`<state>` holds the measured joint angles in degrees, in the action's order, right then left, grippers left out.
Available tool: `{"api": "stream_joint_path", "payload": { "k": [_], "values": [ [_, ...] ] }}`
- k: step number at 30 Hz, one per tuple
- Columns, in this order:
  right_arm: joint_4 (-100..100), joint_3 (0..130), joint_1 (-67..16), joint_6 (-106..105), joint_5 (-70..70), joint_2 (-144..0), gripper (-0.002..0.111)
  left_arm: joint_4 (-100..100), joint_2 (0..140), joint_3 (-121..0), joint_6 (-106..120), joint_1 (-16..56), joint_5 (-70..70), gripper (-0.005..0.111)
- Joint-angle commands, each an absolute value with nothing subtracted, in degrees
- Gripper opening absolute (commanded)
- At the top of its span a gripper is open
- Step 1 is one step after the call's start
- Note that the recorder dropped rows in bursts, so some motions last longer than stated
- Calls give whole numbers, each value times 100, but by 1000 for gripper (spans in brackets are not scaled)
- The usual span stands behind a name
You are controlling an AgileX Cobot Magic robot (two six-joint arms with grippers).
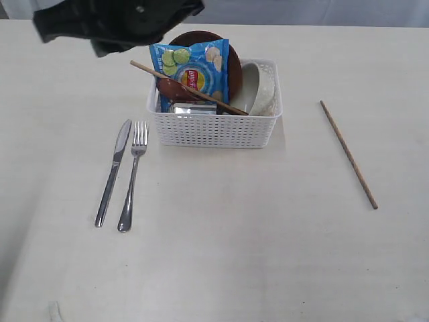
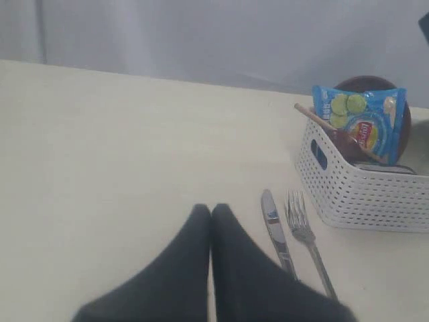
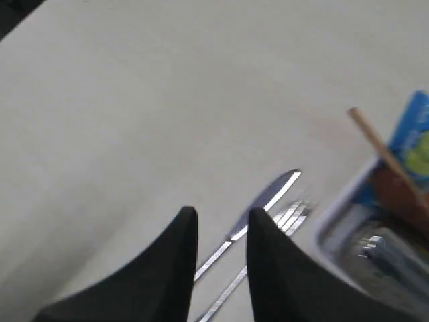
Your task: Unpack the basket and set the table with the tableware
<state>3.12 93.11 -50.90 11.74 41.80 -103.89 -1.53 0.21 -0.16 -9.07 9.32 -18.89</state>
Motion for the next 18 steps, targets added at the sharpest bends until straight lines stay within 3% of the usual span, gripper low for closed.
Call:
{"api": "stream_joint_path", "payload": {
  "k": [1, 8, 18],
  "values": [
    [0, 9326, -4445, 490, 4814, -10386, 26, -174, 0, 0, -904, 926, -1826, 0],
    [274, 9326, -3890, -1194, 5089, -10782, 26, -174, 0, 0, -904, 926, -1826, 0],
    [913, 9384, -3809, -2434, 4895, -11446, 26, -174, 0, 0, -904, 926, -1826, 0]
  ]
}}
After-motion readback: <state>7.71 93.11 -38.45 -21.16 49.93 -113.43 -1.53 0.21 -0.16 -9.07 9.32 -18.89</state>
